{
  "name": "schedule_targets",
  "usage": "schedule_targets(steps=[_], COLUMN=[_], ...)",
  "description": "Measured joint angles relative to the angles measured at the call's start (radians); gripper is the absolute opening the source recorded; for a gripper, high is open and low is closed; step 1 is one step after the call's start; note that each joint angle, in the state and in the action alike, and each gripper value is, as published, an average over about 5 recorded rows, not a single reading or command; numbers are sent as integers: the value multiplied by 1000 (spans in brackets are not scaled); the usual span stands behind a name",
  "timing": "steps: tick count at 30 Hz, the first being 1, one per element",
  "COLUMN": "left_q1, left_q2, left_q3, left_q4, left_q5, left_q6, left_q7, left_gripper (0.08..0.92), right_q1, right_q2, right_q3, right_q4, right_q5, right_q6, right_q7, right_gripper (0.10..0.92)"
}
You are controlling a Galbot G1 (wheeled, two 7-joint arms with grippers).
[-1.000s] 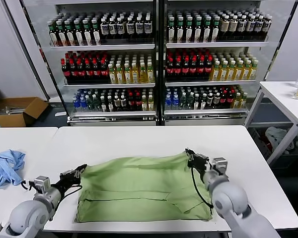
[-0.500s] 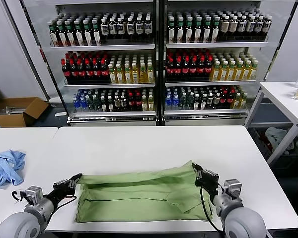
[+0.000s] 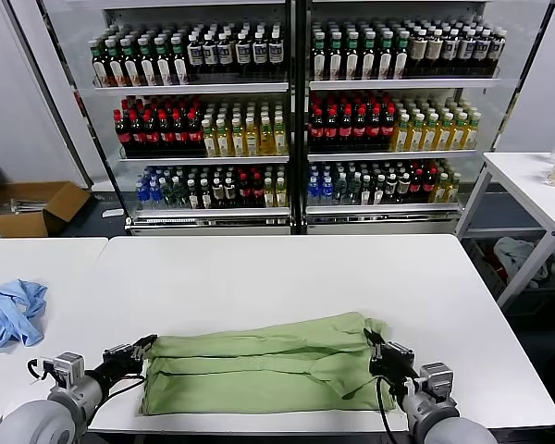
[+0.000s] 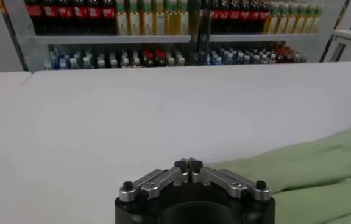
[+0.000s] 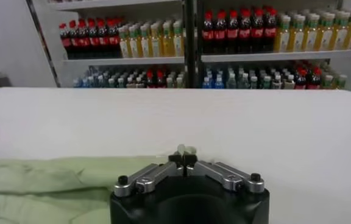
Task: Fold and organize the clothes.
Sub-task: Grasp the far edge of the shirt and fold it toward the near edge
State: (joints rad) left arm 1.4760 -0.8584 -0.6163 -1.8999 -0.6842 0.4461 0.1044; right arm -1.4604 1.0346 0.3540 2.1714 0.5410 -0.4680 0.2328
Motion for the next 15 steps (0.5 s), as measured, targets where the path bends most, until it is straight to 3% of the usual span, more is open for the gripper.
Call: schedule_targets(steps=[4, 15], left_q1=[2, 43], left_q2=[-6, -31], left_q3=[2, -28], left_q4=[16, -62], left_q5=[32, 28], left_q6=[-6, -12], left_q7=[-1, -65], left_gripper=[193, 513], right_q1=[-15, -48], right_q2=[3, 3], right_q3=[-7, 28], right_q4=[2, 66], right_q5=[-23, -62], right_q6=[7, 8], right_q7=[0, 7], right_gripper=[172, 491])
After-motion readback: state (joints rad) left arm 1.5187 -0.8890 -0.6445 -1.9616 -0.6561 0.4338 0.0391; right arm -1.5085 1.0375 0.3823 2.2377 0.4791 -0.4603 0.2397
